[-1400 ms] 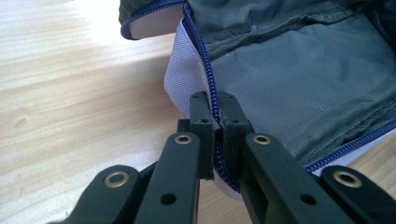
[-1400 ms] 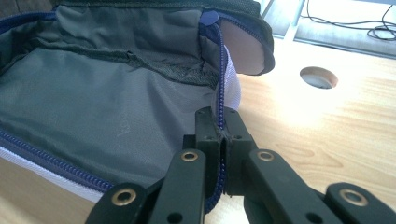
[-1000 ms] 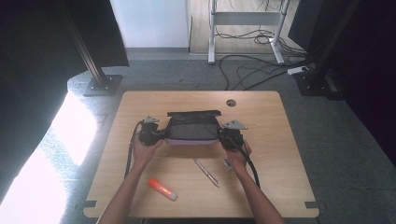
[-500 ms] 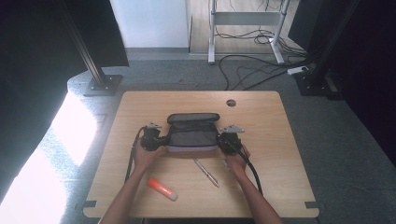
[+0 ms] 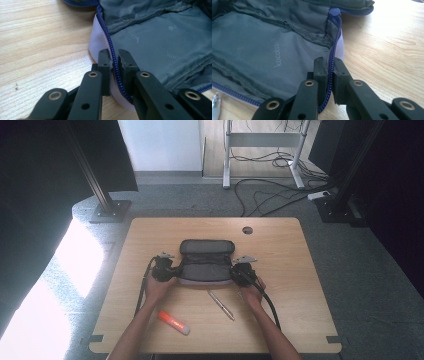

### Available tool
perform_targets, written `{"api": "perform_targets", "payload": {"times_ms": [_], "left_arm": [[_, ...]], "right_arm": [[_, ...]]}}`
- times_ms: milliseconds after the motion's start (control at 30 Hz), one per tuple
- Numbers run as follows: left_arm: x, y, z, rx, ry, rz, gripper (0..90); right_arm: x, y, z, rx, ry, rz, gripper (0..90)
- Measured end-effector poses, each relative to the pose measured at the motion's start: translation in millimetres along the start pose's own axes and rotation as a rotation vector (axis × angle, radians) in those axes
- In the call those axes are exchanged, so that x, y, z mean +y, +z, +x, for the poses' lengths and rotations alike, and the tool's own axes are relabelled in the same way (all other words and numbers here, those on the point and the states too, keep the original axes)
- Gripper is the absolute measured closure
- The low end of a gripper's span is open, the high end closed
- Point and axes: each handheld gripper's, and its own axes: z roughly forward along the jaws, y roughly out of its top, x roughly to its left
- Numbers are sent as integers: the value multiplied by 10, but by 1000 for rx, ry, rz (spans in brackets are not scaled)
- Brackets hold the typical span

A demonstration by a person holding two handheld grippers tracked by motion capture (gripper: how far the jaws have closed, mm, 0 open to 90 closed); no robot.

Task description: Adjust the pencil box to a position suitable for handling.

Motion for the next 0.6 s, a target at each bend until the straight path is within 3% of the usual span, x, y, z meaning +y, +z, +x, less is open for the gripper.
{"api": "perform_targets", "payload": {"times_ms": [67,133,167,200,233,267,300,467,600], "left_arm": [[-1,-5,-4,-8,2,1,778],[-5,-10,-14,-8,3,-10,648],[-5,-15,-22,-2,4,-17,648],[-1,-22,-29,2,0,-27,524],[3,-28,-31,2,-7,-31,524],[10,-46,-28,8,-12,-41,420],[12,-59,-25,10,-13,-47,382],[15,-149,-14,-4,-21,-89,312],[13,-215,-35,-14,-7,-96,303]], "right_arm": [[-1,1,-8,6,1,0,797],[2,-4,-22,19,0,-1,699],[2,-4,-22,19,0,-1,699],[9,-16,-35,35,8,-9,609],[9,-16,-35,35,8,-9,609],[14,-45,-43,41,15,-28,541],[18,-63,-48,41,19,-39,513],[11,-167,-91,43,37,-93,480],[-3,-233,-153,73,52,-103,449]]}}
